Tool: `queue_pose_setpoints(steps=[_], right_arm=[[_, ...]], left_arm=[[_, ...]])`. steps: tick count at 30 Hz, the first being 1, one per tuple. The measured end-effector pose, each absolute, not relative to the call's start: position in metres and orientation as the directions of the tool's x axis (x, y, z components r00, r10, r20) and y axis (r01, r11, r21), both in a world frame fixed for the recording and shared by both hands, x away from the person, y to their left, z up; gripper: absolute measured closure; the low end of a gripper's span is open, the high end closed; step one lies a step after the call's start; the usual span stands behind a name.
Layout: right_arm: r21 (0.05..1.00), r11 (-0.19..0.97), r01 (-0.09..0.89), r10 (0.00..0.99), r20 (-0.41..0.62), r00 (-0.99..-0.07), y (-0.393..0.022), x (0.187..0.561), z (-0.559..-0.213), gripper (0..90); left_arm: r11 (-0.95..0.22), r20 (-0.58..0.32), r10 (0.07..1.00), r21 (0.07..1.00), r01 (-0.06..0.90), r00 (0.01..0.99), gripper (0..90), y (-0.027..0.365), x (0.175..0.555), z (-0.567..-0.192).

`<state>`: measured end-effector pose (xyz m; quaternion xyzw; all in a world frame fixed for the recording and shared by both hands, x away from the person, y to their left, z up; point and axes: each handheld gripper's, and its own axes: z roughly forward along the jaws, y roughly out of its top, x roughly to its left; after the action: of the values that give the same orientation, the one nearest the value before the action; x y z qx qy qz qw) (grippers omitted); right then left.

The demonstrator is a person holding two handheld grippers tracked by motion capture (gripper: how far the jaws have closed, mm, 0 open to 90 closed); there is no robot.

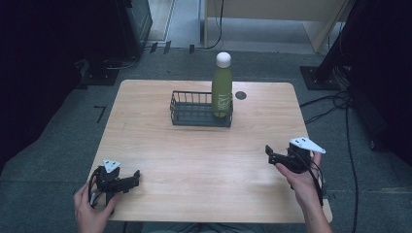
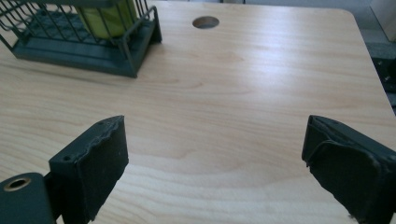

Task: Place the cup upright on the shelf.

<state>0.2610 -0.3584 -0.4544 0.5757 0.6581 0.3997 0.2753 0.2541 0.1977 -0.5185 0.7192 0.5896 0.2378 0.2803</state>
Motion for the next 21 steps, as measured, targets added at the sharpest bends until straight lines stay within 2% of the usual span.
queue_pose_setpoints(steps=[21], right_arm=[[0.782, -0.038, 0.623, 0.991, 0.112, -0.08, -0.397, 0.223, -0.515, 5.2]], left_arm=[[-0.148, 0.012, 0.981, 0.684, 0.715, 0.192, 0.0, 0.198, 0.254, -0.519]])
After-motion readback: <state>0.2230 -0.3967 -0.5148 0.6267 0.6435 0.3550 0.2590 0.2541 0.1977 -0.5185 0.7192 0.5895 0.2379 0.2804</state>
